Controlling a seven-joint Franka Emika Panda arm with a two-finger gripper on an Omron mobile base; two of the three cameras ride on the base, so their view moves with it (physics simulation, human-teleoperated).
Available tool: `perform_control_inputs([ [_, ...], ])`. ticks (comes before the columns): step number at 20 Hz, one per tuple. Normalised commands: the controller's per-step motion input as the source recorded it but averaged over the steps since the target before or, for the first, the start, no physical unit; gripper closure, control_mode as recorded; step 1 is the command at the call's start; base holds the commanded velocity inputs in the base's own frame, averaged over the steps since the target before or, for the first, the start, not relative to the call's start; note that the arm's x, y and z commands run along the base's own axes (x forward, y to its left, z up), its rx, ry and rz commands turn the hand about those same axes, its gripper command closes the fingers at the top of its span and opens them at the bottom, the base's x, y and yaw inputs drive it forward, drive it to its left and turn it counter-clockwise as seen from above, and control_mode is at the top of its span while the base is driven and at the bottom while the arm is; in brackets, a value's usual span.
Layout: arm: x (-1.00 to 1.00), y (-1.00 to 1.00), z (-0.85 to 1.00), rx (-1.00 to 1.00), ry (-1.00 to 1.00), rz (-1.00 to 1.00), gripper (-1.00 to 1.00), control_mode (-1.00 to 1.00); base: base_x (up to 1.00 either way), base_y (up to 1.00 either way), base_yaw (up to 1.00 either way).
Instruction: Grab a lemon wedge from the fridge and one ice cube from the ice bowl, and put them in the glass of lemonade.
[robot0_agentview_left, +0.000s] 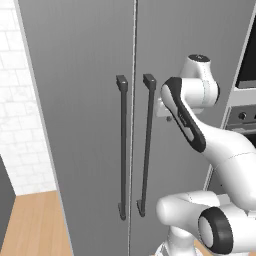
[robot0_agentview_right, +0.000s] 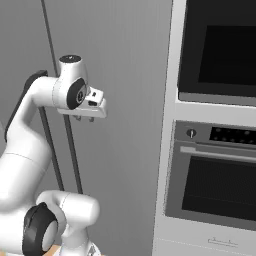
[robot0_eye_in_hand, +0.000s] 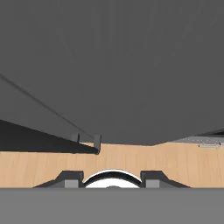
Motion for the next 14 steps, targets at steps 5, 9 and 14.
perform_control_inputs([
  [5, -0.14, 0.00, -0.01, 0.00, 0.02, 0.00, -1.00, -1.00, 0.00, 0.00, 0.00],
  [9, -0.86, -0.06, 0.00, 0.08, 0.00, -0.01, -1.00, -1.00, 0.00, 0.00, 0.00],
  [14, -0.66, 0.01, -0.05, 0.06, -0.01, -0.15, -1.00, -1.00, 0.00, 0.00, 0.00],
])
